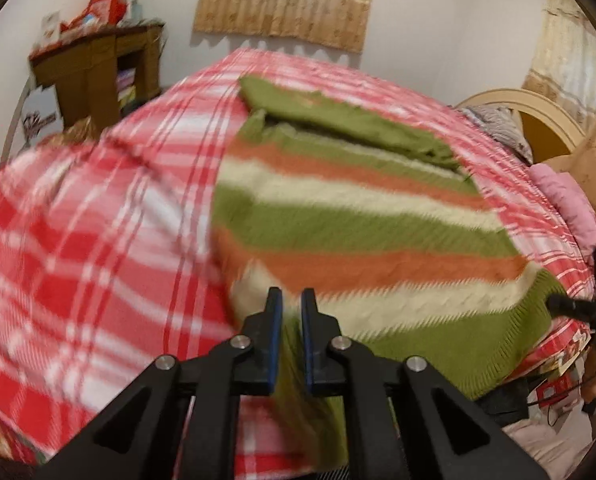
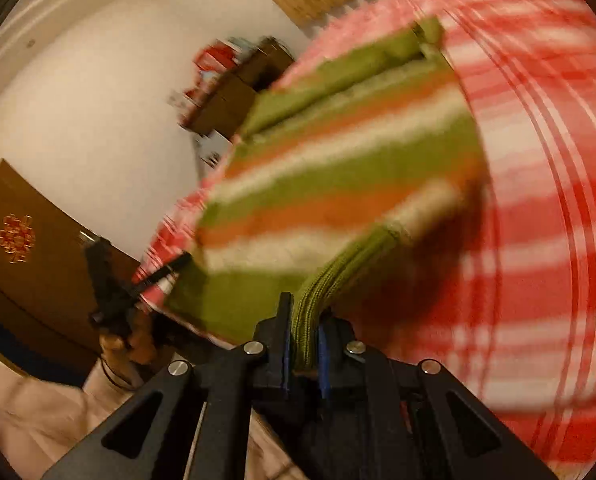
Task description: Fold small clothes
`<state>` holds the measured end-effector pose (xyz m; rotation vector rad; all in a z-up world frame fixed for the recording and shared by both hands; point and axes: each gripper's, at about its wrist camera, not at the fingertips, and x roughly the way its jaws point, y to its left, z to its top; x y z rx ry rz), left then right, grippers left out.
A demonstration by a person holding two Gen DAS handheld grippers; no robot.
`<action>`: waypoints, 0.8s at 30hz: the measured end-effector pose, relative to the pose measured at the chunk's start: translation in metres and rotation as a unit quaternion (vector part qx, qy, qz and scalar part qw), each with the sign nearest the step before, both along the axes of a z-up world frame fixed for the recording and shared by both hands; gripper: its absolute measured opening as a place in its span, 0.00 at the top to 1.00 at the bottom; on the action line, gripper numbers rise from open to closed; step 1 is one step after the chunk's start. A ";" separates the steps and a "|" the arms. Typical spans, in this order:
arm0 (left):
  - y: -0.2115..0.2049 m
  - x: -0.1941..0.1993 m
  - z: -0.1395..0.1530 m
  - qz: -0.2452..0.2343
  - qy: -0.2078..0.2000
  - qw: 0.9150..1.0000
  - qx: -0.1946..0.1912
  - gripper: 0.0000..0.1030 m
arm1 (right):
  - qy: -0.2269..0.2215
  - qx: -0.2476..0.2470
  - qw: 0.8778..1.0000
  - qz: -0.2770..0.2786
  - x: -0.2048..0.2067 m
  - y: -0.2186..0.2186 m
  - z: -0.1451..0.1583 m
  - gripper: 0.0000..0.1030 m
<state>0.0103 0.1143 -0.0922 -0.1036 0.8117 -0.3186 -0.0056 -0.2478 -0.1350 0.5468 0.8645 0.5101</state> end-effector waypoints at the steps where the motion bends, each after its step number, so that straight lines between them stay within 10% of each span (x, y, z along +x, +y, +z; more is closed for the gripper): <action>1: -0.004 0.007 0.010 -0.007 -0.011 1.000 -0.002 0.91 | -0.008 -0.004 1.000 -0.002 0.008 0.000 0.005 0.90; 6: -0.008 0.031 0.053 -0.008 -0.056 0.998 -0.010 0.89 | -0.051 -0.045 0.997 -0.047 0.070 -0.016 0.028 0.91; 12: 0.016 0.048 0.080 0.025 -0.104 0.994 0.003 0.52 | -0.013 -0.083 0.988 -0.131 0.126 -0.045 -0.004 0.91; 19: 0.036 0.052 0.059 0.018 -0.090 0.996 -0.008 0.31 | 0.004 -0.077 0.987 -0.143 0.127 -0.055 -0.031 0.91; 24: 0.005 0.047 0.040 -0.079 -0.073 0.994 0.031 0.29 | 0.007 -0.077 0.987 -0.141 0.129 -0.053 -0.031 0.91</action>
